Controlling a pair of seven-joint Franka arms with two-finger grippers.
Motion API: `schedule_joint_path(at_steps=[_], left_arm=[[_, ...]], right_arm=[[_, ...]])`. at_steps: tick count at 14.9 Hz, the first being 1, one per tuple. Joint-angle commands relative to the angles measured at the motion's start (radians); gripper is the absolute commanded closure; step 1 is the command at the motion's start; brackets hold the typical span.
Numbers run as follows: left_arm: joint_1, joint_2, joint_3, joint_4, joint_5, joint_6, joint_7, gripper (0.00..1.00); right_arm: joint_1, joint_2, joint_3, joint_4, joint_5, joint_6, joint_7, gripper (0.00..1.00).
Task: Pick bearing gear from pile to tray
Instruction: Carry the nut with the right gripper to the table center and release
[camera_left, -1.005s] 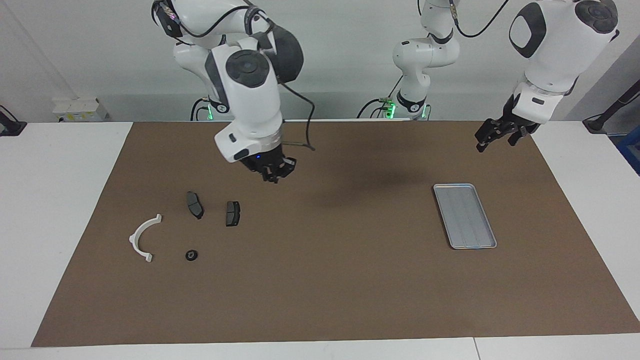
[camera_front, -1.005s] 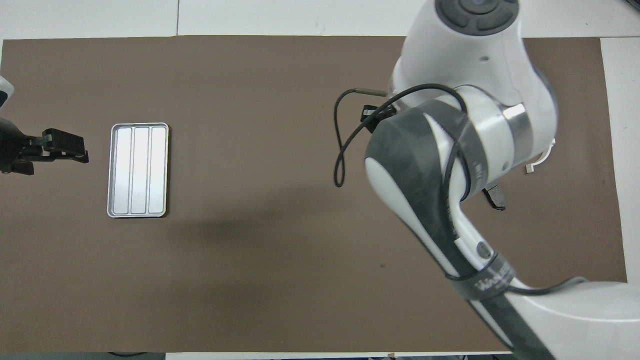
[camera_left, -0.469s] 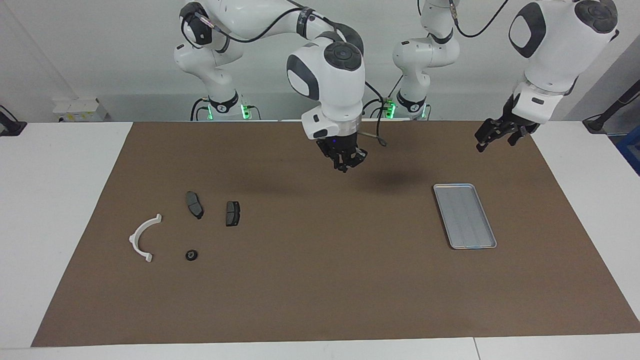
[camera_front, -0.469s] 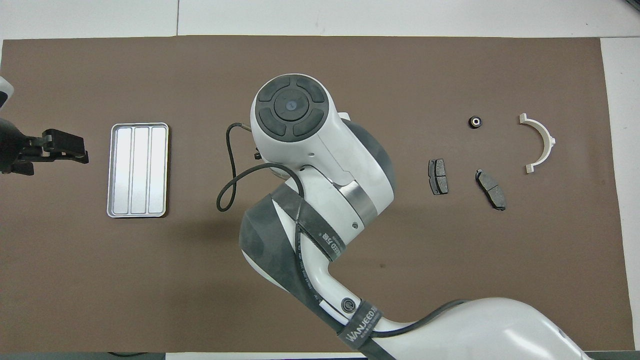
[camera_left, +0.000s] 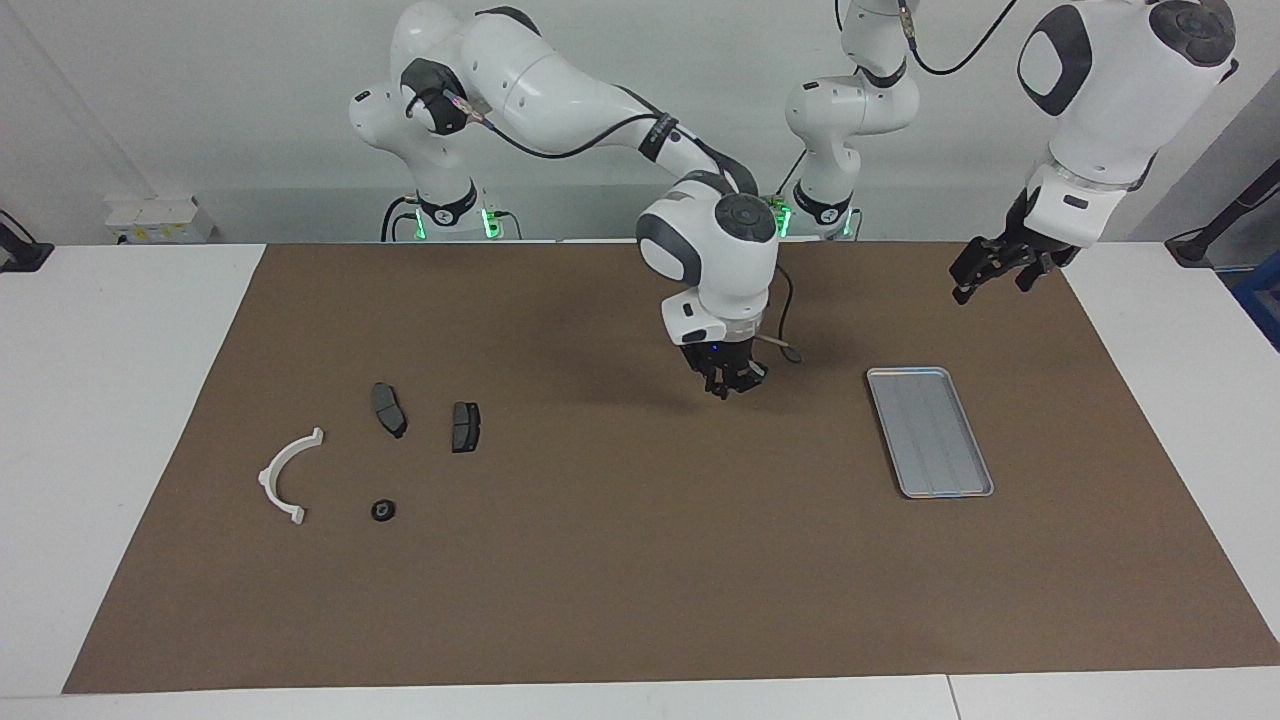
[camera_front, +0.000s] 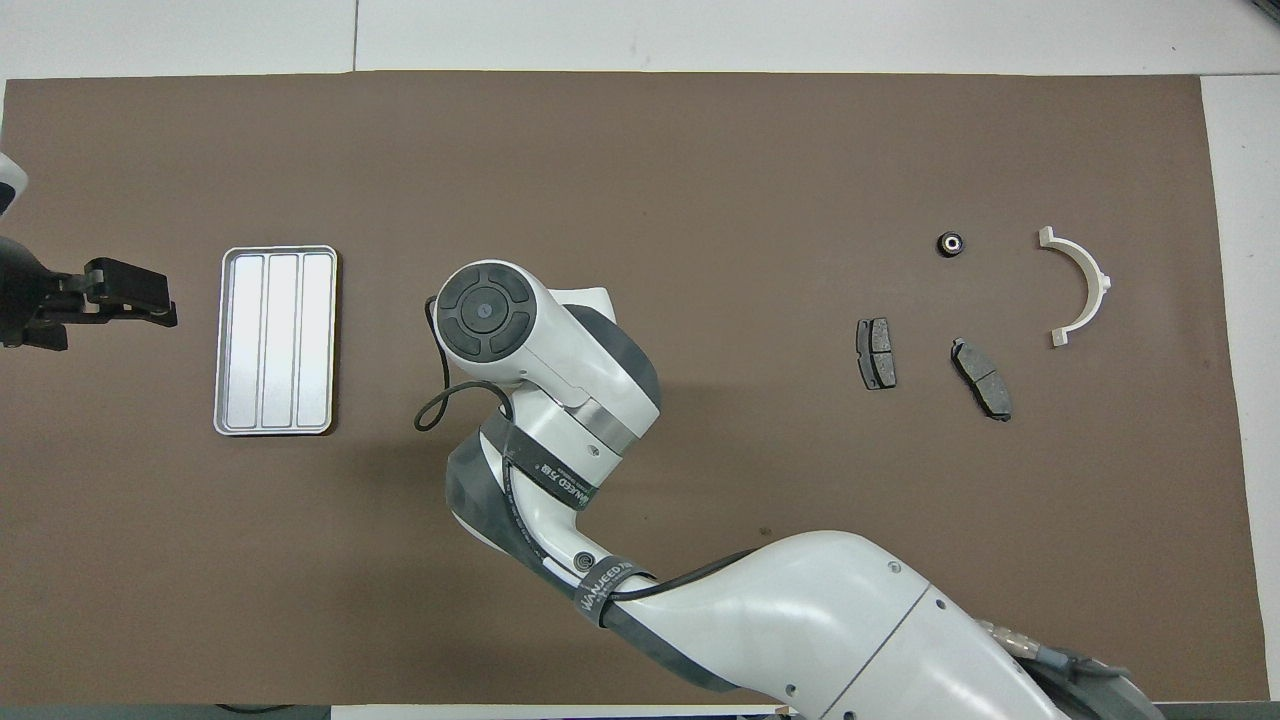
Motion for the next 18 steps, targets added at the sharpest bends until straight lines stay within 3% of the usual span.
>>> schedule_joint_path(at_steps=[1, 5, 9, 10, 12, 15, 18], left_arm=[[-0.005, -0.019, 0.006, -0.006, -0.01, -0.015, 0.005, 0.0], [-0.005, -0.019, 0.006, -0.006, -0.01, -0.015, 0.005, 0.0], [-0.005, -0.019, 0.006, -0.006, -0.01, -0.013, 0.005, 0.0], [-0.005, -0.019, 0.006, -0.006, -0.01, -0.015, 0.005, 0.0], [-0.005, -0.019, 0.006, -0.006, -0.01, -0.013, 0.005, 0.0], [-0.005, -0.019, 0.006, -0.006, -0.01, -0.015, 0.005, 0.0], [-0.005, -0.019, 0.006, -0.006, -0.01, -0.015, 0.005, 0.0]], right_arm=[[-0.006, 0.013, -0.001, -0.018, -0.051, 0.063, 0.021, 1.0], [-0.006, 0.035, -0.001, -0.075, -0.102, 0.163, 0.048, 1.0], [-0.009, 0.035, -0.003, -0.081, -0.102, 0.166, 0.05, 1.0], [-0.012, 0.036, -0.004, -0.08, -0.1, 0.167, 0.05, 0.79], [-0.014, 0.036, -0.006, -0.072, -0.099, 0.143, 0.048, 0.01], [-0.05, 0.014, -0.004, -0.03, -0.094, 0.014, 0.027, 0.0], [-0.107, -0.04, 0.003, 0.024, -0.073, -0.139, -0.175, 0.0]])
